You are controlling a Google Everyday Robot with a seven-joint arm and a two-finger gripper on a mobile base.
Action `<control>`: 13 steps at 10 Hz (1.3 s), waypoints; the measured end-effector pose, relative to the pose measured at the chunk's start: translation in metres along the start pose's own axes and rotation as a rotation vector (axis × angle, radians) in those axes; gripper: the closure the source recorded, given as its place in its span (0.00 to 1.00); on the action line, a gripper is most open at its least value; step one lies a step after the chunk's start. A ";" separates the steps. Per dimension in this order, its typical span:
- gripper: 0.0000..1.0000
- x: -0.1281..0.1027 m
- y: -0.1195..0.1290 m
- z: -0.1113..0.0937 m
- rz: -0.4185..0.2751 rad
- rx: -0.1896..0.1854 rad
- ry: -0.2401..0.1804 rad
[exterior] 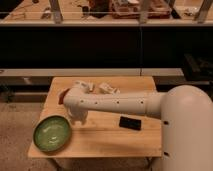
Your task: Pick up the ceramic bowl
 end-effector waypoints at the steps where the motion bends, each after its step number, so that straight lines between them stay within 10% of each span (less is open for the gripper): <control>1: 0.39 0.000 0.001 -0.001 -0.017 0.009 -0.010; 6: 0.38 0.006 -0.034 -0.001 -0.005 0.194 -0.075; 13: 0.38 0.004 -0.063 0.034 -0.075 0.206 -0.155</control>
